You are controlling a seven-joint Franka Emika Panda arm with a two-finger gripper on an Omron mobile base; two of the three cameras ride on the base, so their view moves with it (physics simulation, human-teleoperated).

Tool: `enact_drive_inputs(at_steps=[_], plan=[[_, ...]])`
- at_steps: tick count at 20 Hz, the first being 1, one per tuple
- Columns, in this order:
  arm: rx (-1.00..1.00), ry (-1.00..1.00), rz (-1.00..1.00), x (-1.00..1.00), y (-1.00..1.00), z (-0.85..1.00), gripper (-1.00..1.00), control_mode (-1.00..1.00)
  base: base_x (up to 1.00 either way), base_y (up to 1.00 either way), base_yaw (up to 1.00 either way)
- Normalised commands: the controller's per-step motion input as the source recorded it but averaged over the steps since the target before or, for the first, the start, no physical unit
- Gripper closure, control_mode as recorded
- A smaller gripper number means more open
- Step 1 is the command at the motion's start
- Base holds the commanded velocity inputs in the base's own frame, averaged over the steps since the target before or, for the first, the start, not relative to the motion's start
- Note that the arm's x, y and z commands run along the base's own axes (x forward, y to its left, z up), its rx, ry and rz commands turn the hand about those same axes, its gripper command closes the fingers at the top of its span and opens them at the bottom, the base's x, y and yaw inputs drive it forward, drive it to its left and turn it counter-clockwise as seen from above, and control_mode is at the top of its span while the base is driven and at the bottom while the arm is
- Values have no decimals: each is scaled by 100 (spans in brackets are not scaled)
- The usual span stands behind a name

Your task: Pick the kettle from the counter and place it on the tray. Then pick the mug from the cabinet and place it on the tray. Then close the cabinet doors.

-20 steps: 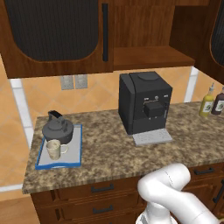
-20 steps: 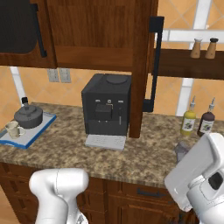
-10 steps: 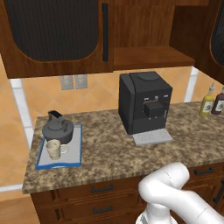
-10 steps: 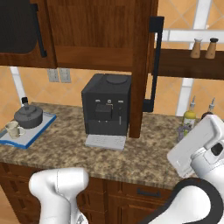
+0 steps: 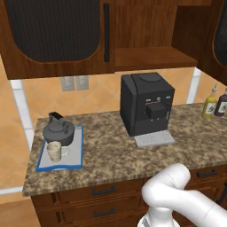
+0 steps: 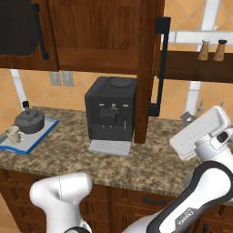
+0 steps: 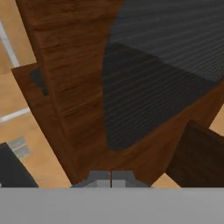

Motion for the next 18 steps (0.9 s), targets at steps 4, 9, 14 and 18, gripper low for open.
enact_drive_inputs(at_steps=[4,9,14,18], plan=[[2,-19,12,0,35,27,100,-100,0,0,0],[-2,-4,1,-2,88,8,100,-100,0,0,0],[-11,0,0,0,100,0,100,-100,0,0,0],[-11,-2,3,-2,100,0,100,-100,0,0,0]])
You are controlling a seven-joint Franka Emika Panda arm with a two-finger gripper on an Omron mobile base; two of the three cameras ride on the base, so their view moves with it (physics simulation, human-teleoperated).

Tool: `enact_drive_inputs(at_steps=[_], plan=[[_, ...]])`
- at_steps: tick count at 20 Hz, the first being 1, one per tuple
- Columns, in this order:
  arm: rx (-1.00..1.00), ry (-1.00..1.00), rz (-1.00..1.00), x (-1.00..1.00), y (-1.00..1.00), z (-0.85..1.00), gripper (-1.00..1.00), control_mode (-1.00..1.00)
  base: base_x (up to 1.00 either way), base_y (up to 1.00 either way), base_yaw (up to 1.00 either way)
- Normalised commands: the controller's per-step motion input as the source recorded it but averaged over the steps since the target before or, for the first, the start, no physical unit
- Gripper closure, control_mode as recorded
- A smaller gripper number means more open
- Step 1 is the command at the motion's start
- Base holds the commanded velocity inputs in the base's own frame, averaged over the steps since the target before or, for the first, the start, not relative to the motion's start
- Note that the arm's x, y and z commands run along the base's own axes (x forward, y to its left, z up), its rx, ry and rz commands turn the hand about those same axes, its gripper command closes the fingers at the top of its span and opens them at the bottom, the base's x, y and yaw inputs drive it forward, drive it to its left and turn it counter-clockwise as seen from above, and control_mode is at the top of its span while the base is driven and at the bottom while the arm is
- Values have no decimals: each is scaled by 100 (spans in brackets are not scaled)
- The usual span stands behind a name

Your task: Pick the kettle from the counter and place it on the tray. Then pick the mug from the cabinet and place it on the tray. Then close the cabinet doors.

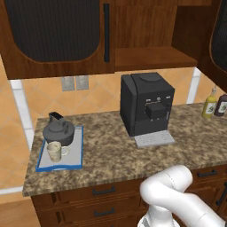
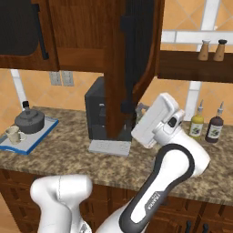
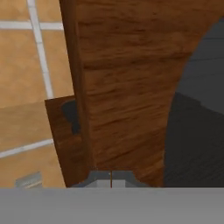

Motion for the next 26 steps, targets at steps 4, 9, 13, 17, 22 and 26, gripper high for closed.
enact_drive_inputs(at_steps=[4,9,13,17,22,26], plan=[[-10,-3,5,-2,100,0,100,-100,0,0,0],[-1,0,8,1,83,19,100,-100,0,0,0],[0,0,13,14,48,30,100,-100,0,0,0],[0,0,11,6,22,41,100,-100,0,0,0],[0,0,4,1,14,44,100,-100,0,0,0],[0,9,0,29,9,29,100,-100,0,0,0]])
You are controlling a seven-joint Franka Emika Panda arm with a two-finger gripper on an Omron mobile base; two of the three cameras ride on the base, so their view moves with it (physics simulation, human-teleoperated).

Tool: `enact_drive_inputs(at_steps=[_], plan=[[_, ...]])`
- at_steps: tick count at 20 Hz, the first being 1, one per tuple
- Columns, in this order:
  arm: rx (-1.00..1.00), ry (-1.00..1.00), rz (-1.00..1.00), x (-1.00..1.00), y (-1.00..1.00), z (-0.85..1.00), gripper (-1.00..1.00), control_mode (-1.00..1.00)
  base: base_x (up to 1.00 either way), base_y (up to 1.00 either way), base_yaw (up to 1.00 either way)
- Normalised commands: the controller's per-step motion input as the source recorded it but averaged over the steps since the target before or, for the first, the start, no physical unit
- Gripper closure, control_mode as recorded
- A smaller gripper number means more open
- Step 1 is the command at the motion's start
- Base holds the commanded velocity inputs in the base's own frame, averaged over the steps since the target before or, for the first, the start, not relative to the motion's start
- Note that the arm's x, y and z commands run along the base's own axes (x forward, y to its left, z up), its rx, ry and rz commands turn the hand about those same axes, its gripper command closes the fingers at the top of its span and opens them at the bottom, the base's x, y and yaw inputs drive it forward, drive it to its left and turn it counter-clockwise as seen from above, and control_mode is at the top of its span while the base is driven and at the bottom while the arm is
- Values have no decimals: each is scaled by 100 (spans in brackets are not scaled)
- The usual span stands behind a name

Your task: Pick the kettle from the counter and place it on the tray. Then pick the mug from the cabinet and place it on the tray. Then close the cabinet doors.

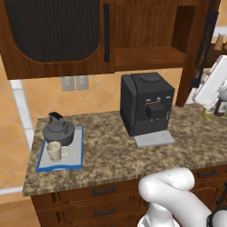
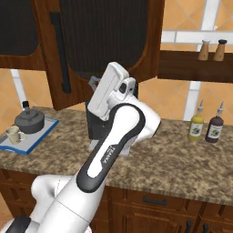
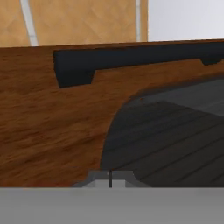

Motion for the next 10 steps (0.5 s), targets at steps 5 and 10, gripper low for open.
enact_drive_inputs(at_steps=[5,10], plan=[[0,15,0,60,2,14,100,-100,0,0,0],[0,13,0,71,0,0,100,-100,0,0,0]])
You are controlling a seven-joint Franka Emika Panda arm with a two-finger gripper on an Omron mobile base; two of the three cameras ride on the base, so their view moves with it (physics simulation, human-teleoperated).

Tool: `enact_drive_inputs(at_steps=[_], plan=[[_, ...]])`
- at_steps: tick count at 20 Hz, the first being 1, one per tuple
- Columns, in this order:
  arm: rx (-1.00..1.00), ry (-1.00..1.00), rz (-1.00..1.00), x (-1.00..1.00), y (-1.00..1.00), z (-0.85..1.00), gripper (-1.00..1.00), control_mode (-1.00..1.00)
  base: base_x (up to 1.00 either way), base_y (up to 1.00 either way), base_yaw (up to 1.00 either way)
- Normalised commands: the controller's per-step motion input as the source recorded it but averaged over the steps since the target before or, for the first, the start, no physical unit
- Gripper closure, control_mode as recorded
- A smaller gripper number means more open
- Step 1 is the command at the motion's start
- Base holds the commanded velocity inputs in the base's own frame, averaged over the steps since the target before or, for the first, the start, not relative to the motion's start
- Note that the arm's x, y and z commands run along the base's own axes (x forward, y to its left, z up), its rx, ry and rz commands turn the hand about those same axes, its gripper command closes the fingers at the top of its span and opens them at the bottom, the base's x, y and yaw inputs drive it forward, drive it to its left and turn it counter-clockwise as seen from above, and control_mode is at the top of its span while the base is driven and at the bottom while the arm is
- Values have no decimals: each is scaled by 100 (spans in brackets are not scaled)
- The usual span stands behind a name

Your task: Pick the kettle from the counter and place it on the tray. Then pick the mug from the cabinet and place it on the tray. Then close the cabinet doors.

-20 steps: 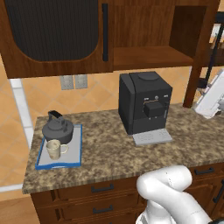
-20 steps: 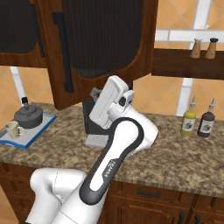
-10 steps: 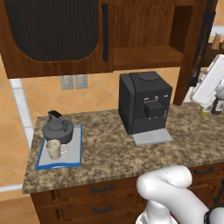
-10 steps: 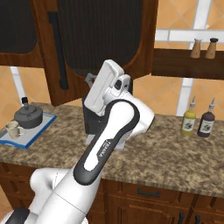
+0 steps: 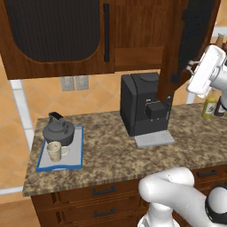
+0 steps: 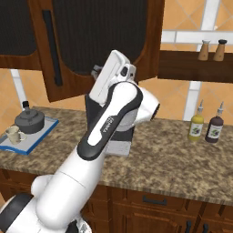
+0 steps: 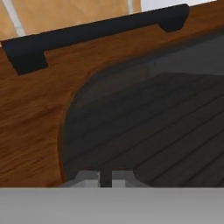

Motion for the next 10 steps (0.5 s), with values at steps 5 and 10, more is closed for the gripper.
enact_drive_inputs(at_steps=[5,10], plan=[[0,12,-5,75,13,0,100,-100,0,0,0],[0,11,-9,91,33,-1,100,-100,0,0,0]])
